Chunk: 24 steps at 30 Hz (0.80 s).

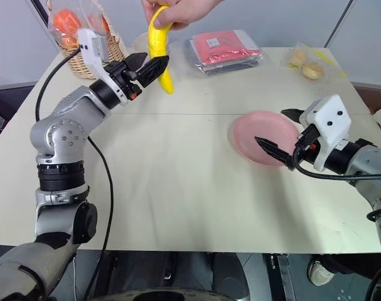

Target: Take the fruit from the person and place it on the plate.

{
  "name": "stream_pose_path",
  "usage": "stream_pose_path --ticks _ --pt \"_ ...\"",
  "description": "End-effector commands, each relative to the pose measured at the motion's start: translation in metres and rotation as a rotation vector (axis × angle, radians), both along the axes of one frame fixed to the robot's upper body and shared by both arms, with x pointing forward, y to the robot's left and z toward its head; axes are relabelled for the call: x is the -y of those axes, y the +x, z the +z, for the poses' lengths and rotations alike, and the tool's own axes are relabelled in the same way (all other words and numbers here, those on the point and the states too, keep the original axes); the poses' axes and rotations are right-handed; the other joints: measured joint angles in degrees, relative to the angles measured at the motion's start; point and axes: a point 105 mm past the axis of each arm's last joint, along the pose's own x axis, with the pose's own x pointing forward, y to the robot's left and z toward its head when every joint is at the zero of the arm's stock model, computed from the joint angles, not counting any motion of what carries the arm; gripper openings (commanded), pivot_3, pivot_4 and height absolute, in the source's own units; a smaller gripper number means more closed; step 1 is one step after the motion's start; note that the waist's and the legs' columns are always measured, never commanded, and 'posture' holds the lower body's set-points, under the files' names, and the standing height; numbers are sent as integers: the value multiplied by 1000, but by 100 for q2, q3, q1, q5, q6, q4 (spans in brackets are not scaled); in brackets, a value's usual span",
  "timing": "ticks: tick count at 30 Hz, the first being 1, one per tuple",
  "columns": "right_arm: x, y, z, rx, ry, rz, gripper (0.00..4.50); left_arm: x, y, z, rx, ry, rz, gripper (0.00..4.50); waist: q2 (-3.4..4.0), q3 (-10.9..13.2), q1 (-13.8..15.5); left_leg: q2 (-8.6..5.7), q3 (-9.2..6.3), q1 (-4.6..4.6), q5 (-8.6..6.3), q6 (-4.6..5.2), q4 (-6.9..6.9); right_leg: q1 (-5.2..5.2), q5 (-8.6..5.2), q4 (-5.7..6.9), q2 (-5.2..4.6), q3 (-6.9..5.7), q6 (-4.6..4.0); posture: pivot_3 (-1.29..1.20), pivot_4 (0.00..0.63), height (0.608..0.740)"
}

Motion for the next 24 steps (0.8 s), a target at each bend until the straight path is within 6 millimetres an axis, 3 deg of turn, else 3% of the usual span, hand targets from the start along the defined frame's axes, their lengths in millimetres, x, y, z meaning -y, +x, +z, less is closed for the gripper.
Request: stream_pose_path --ticks 1,6,7,9,14,15,24 --pt "0 -6 12 58 -18 -10 4500 10 2 23 102 0 -20 4426 0 0 1 0 0 0 0 0 0 0 0 0 0 0 0 0 150 740" --pt "2 -8 9 57 -23 -28 4500 10 10 29 123 -16 -7 4426 0 0 -6 -1 1 0 0 0 -1 0 0 -1 0 1 0 0 150 740" --pt "2 -8 8 57 -23 -30 4500 10 11 30 126 -17 -4 4208 0 0 -7 0 1 1 0 0 -1 0 0 -1 0 0 0 0 150 740" --pt "2 -9 7 57 -21 -33 4500 10 12 30 131 -20 -3 3590 0 0 -11 0 0 1 0 0 -2 -1 0 0 1 0 0 0 150 740" --pt "3 -9 6 54 -23 -38 4500 9 12 33 136 -32 0 1083 0 0 -3 0 0 0 0 0 -1 -1 0 -1 0 0 0 0 150 740" --pt "3 -9 6 54 -23 -38 4500 9 12 34 135 -33 -1 898 0 0 -3 0 0 0 0 0 -1 -1 0 -1 0 0 0 0 150 740" --pt "4 -9 4 49 -21 -42 4500 17 9 28 97 -20 -58 898 0 0 -4 0 0 0 0 0 -1 -1 0 -1 0 0 0 0 150 740"
